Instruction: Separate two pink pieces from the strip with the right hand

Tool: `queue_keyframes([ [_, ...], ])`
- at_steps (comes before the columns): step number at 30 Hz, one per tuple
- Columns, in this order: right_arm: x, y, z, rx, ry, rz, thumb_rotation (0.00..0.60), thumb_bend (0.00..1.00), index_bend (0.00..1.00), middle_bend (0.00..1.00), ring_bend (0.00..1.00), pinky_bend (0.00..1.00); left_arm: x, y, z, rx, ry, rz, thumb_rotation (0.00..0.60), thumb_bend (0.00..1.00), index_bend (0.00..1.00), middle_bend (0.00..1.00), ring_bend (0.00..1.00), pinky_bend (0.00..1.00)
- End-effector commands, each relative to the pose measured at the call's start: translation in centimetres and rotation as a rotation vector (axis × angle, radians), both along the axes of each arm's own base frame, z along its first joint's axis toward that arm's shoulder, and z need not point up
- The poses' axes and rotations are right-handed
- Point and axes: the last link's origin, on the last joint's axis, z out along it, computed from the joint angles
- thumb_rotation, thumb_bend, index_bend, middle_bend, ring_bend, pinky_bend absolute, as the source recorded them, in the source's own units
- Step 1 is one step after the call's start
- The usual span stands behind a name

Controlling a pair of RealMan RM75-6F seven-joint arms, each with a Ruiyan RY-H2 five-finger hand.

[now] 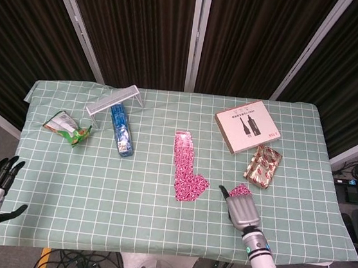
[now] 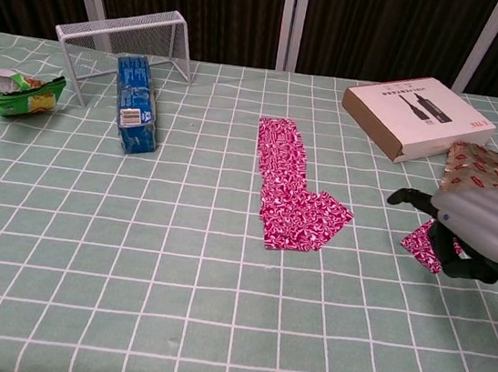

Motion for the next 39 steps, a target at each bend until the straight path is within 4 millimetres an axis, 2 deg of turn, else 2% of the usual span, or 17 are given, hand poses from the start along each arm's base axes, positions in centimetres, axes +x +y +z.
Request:
queue_keyframes([
  [1,1.8,-0.7,-2.1,0.037,0.005,0.02,0.6,1.0,0.11,0.9,0.82,0.72,-0.2,0.0,0.2,0.005,0.0,0.005,0.6,0.15,0.02,0.0,0.0,0.12],
  [7,3.5,-1.5,-3.7,0.055,0.011,0.022,0.6,1.0,0.11,0.9,0.82,0.72,-0.5,0.0,0.6,0.012,-0.003,0.011,0.6,0.15,0.02,0.0,0.0,0.12],
  [14,4.3,-2.1,-4.2,0.071,0.029,0.007,0.6,1.0,0.11,0.9,0.82,0.72,-0.6,-0.1,0.8,0.016,-0.001,0.014,0.6,0.15,0.02,0.0,0.0,0.12],
  [26,3.8,-1.8,-4.4,0.108,0.069,-0.011,0.6,1.0,0.1,0.9,0.82,0.72,-0.7,-0.1,0.6,0.008,-0.006,0.018,0.6,0.15,0.02,0.0,0.0,0.12],
  [39,1.3,-0.1,-3.3,0.142,0.098,-0.042,0.6,1.0,0.1,0.9,0.82,0.72,-0.5,-0.2,0.5,0.003,-0.003,0.014,0.6,0.15,0.02,0.0,0.0,0.12],
])
